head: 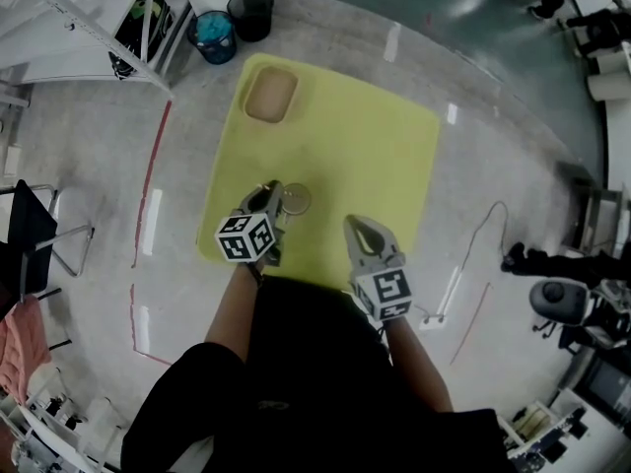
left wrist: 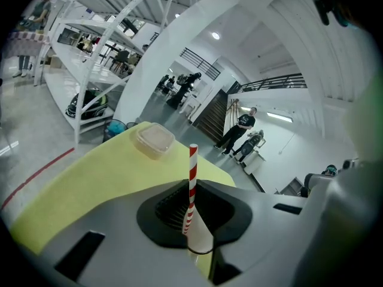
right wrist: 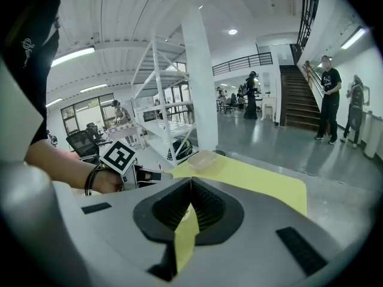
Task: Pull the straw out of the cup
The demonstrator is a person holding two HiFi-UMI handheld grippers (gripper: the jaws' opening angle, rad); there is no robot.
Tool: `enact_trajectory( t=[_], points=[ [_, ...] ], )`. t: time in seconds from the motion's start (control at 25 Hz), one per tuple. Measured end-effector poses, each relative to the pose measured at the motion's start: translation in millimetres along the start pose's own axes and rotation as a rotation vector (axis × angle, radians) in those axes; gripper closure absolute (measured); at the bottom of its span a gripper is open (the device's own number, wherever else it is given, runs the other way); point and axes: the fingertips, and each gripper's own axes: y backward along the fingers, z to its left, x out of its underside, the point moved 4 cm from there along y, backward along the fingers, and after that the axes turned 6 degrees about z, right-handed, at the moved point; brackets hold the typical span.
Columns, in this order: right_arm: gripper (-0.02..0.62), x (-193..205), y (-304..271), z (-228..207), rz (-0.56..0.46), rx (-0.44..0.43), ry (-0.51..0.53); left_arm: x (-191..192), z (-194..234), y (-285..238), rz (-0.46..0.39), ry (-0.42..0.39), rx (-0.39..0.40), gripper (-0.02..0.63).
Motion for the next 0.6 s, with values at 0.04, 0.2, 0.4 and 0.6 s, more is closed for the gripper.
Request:
enact_trajectory(
  t=[0.04, 0.2, 0.4, 0.6],
  points=[
    [0.578, 0.4, 1.4, -0.7, -0.003, 0.001, 0.002, -1.0, -2.0, 0.8, -0.004, -0.003, -0.001, 0.541],
    [0.578, -0.8, 4.6, -1.2, -0.015, 0.004, 0.010, -6.2, -8.0, 7.4, -0.016, -0.018, -0.002, 0.541],
    [0.578, -0.6, 9.0, 0.1, -0.029, -0.007, 0.015, -6.7, -14.5, 14.3, -0.016, -0.048, -0.014, 0.541],
    [0.578, 2.1, 17.8, 3.0, -0.048, -0.012, 0.013, -8.3, -23.3, 27.7, -0.036, -0.071, -0.029, 0.541]
  ],
)
